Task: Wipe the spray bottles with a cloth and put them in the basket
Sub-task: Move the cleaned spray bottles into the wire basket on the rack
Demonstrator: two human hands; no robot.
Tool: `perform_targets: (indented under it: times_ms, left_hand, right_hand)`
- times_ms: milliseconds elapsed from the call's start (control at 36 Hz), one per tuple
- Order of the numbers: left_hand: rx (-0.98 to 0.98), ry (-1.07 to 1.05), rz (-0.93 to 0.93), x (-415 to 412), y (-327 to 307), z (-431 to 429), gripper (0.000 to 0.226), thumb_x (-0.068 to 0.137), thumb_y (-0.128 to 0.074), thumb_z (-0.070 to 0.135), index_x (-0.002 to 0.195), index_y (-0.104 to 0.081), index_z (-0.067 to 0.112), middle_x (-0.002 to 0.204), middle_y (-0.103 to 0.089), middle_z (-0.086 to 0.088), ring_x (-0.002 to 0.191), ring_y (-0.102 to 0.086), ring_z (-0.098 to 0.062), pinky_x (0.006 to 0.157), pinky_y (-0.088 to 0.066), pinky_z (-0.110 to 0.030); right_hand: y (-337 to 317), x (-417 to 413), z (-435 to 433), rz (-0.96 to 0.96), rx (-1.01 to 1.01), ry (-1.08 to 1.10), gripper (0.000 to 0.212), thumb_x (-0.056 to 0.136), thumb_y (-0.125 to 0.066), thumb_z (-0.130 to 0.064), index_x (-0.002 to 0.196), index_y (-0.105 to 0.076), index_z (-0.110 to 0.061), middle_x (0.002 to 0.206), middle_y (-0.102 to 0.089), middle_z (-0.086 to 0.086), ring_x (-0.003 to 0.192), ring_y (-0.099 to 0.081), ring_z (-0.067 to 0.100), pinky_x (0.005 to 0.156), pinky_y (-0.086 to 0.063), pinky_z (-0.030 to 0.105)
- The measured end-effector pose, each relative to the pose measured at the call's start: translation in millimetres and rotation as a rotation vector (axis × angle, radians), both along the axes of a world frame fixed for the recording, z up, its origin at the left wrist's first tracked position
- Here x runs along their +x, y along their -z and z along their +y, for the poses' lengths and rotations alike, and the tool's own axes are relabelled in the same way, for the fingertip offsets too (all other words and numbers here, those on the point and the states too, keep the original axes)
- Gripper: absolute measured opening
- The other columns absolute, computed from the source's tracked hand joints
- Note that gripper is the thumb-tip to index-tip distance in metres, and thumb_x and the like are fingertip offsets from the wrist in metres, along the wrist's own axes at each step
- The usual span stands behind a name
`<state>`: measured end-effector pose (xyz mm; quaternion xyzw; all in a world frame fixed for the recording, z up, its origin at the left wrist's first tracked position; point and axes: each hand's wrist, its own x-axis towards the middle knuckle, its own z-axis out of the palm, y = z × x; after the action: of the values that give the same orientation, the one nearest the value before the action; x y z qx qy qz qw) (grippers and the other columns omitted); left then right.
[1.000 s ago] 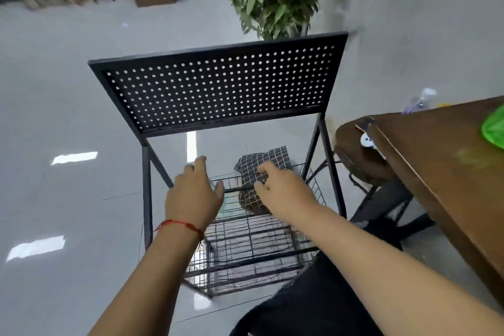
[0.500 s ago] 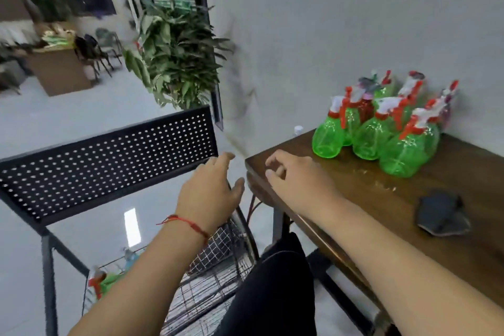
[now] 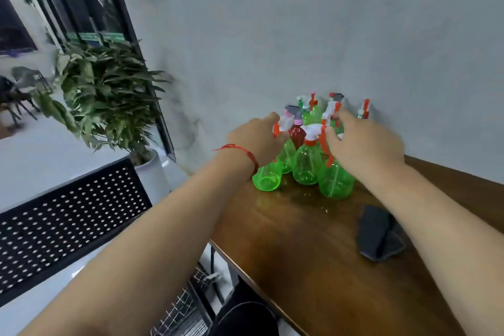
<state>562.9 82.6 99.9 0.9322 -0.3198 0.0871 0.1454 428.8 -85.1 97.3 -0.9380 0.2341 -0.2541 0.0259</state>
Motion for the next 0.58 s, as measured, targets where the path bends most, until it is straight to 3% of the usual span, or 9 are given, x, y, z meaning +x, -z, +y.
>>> perform_targets:
  times_ms: [56, 111, 222, 333, 444, 528, 583]
  left_hand:
    - [0.065, -0.015, 0.046, 8.3, 1.8, -12.0, 0.047, 0.108, -0.038, 0.059, 0.135, -0.057, 0.026, 0.118, -0.072, -0.007, 0.112, -0.067, -0.033, 0.091, -0.056, -0.045]
    - [0.094, -0.029, 0.081, 11.3, 8.3, -16.7, 0.038, 0.110, -0.036, 0.048, 0.124, -0.060, 0.021, 0.113, -0.073, -0.009, 0.106, -0.068, -0.033, 0.088, -0.055, -0.042]
    - [0.033, -0.063, 0.090, 3.2, 20.6, -7.0, 0.005, 0.102, -0.047, 0.022, 0.102, -0.052, 0.022, 0.100, -0.061, -0.006, 0.089, -0.056, -0.031, 0.077, -0.045, -0.038]
    - [-0.027, -0.072, 0.125, -11.6, 29.5, 23.8, 0.014, 0.096, -0.047, 0.020, 0.103, -0.058, 0.018, 0.101, -0.068, -0.009, 0.089, -0.061, -0.035, 0.078, -0.053, -0.041]
    - [-0.098, -0.077, 0.117, -39.2, 32.6, 72.3, 0.015, 0.093, -0.042, 0.032, 0.093, -0.055, 0.025, 0.092, -0.070, -0.005, 0.086, -0.065, -0.037, 0.070, -0.050, -0.039]
    - [-0.158, -0.114, 0.124, -64.3, 32.9, 113.2, 0.020, 0.094, -0.041, 0.034, 0.096, -0.060, 0.027, 0.085, -0.071, 0.001, 0.080, -0.066, -0.029, 0.075, -0.058, -0.042]
    - [-0.171, -0.156, 0.122, -81.6, 34.5, 144.6, 0.016, 0.101, -0.044, 0.026, 0.104, -0.059, 0.030, 0.076, -0.065, 0.005, 0.069, -0.063, -0.021, 0.068, -0.055, -0.038]
  right_hand:
    - [3.8, -0.3, -7.3, 0.087, 0.031, 0.020, 0.045, 0.108, -0.035, -0.054, 0.141, -0.053, -0.027, 0.113, -0.072, 0.013, 0.105, -0.067, 0.040, 0.075, -0.043, 0.040]
    - [12.8, -2.0, -10.2, 0.131, 0.056, 0.021, 0.043, 0.107, -0.034, -0.054, 0.137, -0.049, -0.027, 0.101, -0.071, 0.009, 0.095, -0.067, 0.037, 0.071, -0.044, 0.038]
    - [25.1, -13.5, -11.2, 0.123, 0.080, 0.035, 0.027, 0.105, -0.041, -0.038, 0.127, -0.043, -0.022, 0.075, -0.053, 0.000, 0.075, -0.058, 0.033, 0.065, -0.046, 0.037]
    - [24.6, -30.5, -3.2, 0.131, 0.092, 0.033, 0.015, 0.101, -0.042, -0.028, 0.116, -0.045, -0.026, 0.076, -0.052, 0.000, 0.077, -0.056, 0.034, 0.067, -0.046, 0.038]
    - [18.5, -44.8, 19.0, 0.084, 0.094, -0.030, 0.012, 0.101, -0.042, -0.031, 0.109, -0.051, -0.032, 0.076, -0.052, -0.005, 0.072, -0.051, 0.030, 0.066, -0.042, 0.036]
    - [10.7, -53.1, 49.7, 0.028, 0.169, -0.144, 0.018, 0.101, -0.046, -0.034, 0.117, -0.054, -0.038, 0.077, -0.053, -0.009, 0.076, -0.050, 0.028, 0.067, -0.039, 0.037]
    - [5.7, -55.3, 74.7, 0.025, 0.228, -0.233, 0.031, 0.101, -0.046, -0.035, 0.130, -0.052, -0.044, 0.084, -0.060, -0.006, 0.082, -0.054, 0.029, 0.069, -0.043, 0.038]
